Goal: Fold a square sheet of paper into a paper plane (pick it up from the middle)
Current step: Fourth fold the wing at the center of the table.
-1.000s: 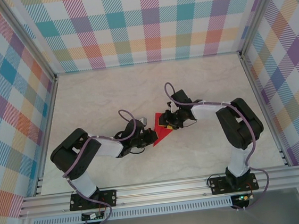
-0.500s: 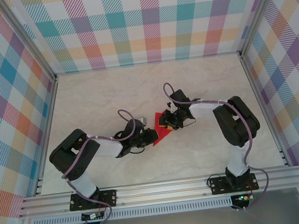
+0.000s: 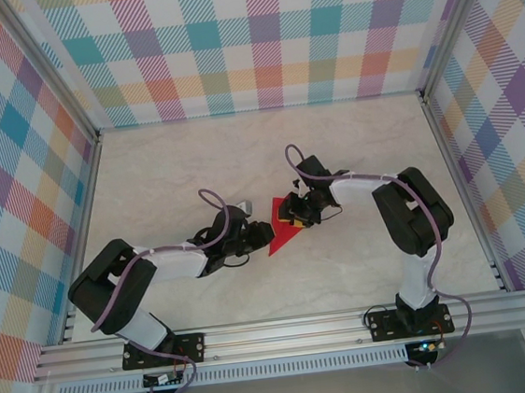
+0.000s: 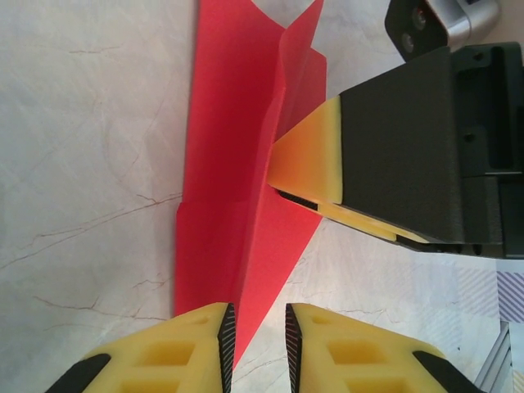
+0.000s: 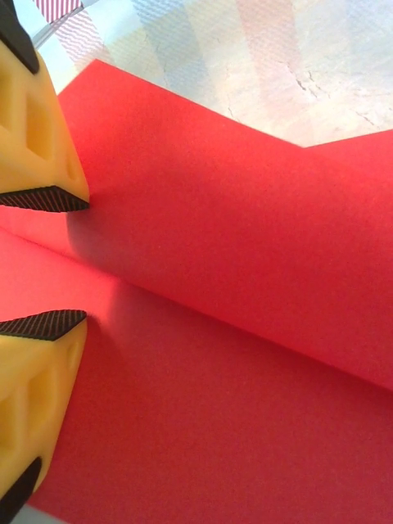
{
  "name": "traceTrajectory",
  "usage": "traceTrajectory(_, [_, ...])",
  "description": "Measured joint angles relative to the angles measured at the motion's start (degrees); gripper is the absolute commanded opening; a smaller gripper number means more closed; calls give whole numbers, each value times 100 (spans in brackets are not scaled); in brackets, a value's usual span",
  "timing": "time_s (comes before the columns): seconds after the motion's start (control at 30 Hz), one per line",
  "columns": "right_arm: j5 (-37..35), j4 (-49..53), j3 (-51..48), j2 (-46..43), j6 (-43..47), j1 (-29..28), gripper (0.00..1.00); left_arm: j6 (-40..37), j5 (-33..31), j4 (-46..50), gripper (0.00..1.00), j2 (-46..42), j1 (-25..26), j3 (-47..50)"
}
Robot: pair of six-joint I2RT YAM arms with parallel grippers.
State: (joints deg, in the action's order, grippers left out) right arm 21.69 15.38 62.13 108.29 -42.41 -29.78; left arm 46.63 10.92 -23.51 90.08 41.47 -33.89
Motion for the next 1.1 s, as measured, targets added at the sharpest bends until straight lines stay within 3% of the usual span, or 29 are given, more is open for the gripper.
traceTrajectory(0.53, [-212,330,229,90,-129,-70,43,-105,511,-345,28,380,0,-136])
traceTrajectory(1.1, [-245,400,278,118,-216,-72,41,-122,157,-50,23,573,0,-249])
